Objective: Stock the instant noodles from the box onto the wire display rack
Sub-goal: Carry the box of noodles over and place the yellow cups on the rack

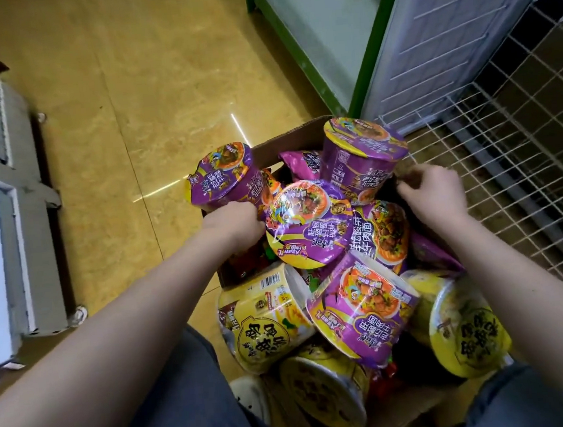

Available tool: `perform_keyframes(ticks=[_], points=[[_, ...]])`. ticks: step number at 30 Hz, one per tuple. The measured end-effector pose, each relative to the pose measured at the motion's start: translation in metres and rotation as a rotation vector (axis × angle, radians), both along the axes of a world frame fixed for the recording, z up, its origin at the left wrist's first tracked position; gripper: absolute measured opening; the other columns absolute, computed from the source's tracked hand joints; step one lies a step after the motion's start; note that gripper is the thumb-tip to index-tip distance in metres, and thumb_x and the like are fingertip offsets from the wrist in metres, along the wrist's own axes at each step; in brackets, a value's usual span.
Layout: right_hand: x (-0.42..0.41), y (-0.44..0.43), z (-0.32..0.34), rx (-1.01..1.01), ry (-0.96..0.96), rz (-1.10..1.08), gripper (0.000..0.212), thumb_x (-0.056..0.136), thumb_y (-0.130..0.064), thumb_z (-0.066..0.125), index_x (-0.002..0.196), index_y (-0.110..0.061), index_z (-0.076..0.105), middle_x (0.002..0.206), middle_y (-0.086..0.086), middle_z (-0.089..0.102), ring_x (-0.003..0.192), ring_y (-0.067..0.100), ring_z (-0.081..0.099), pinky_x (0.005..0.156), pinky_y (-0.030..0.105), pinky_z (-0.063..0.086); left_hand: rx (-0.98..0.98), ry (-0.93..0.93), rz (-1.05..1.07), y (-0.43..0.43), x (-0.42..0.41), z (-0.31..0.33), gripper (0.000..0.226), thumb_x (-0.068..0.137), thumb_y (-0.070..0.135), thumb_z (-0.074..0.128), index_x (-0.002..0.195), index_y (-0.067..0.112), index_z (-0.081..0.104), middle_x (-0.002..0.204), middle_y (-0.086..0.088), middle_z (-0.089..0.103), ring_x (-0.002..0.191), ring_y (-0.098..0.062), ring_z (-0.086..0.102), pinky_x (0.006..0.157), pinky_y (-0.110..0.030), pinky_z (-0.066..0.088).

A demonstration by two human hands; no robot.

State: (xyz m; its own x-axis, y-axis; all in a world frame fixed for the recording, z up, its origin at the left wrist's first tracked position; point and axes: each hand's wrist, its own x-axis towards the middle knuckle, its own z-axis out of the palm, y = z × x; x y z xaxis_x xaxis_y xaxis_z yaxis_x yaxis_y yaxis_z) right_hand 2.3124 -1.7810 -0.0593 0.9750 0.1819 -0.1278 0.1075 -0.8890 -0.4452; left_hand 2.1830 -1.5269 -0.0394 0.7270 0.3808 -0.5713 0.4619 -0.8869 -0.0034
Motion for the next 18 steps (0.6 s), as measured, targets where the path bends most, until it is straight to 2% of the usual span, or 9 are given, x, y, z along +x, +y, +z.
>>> perform_keyframes(ticks=[4,7,9,13,15,18], points=[[-0.017,-0.009,0.016,-0.032,0.07,-0.005,0.026,0.087,-0.024,0.059,0.108,-0.013,0.068,0.105,0.014,0.069,0.099,0.032,0.063,0.082,0.037,0.051,0.139,0.045,-0.165,-0.012,0.007,0.019,0.03,0.096,0.036,0.044,0.107,0.011,0.057,0.103,-0.007,0.058,0.101,-0.028,0.06,0.073,-0.035,0.046],[-0.035,-0.018,0.055,-0.059,0.099,-0.051,0.025,0.086,-0.025,0.058,0.106,-0.016,0.069,0.105,0.012,0.07,0.1,0.031,0.063,0.078,0.033,0.049,0.135,0.011,-0.247,-0.022,0.017,0.062,0.031,0.095,0.026,0.042,0.115,0.01,0.059,0.116,-0.01,0.06,0.107,-0.032,0.059,0.079,-0.039,0.046],[-0.046,-0.025,0.082,-0.077,0.126,-0.083,0.025,0.085,-0.028,0.058,0.105,-0.017,0.069,0.104,0.012,0.07,0.099,0.031,0.063,0.08,0.035,0.051,0.004,-0.095,-0.272,-0.031,0.029,0.091,0.032,0.095,0.027,0.04,0.11,0.008,0.061,0.115,-0.014,0.061,0.106,-0.035,0.058,0.077,-0.037,0.044],[-0.07,-0.038,0.107,-0.085,0.213,-0.045,0.026,0.087,-0.026,0.058,0.11,-0.018,0.066,0.105,0.011,0.07,0.1,0.03,0.063,0.083,0.037,0.051,-0.386,-0.242,-0.286,-0.076,0.048,0.111,0.021,0.093,0.027,0.045,0.08,0.016,0.055,0.098,-0.015,0.067,0.096,-0.034,0.062,0.072,-0.032,0.042],[-0.078,-0.044,0.098,-0.082,0.206,-0.044,0.027,0.088,-0.023,0.057,0.114,-0.019,0.065,0.11,0.01,0.068,0.103,0.029,0.062,0.084,0.036,0.051,-0.478,-0.283,-0.32,-0.104,0.05,0.102,0.017,0.091,0.028,0.05,0.08,0.017,0.055,0.097,-0.015,0.067,0.096,-0.033,0.061,0.072,-0.031,0.04],[-0.084,-0.059,0.067,-0.016,0.129,-0.057,0.028,0.087,-0.021,0.056,0.114,-0.021,0.065,0.113,0.008,0.068,0.106,0.027,0.061,0.088,0.038,0.05,-0.543,-0.355,-0.366,-0.141,0.056,0.077,0.019,0.09,0.025,0.055,0.093,0.008,0.063,0.101,-0.016,0.068,0.1,-0.031,0.06,0.077,-0.032,0.04]])
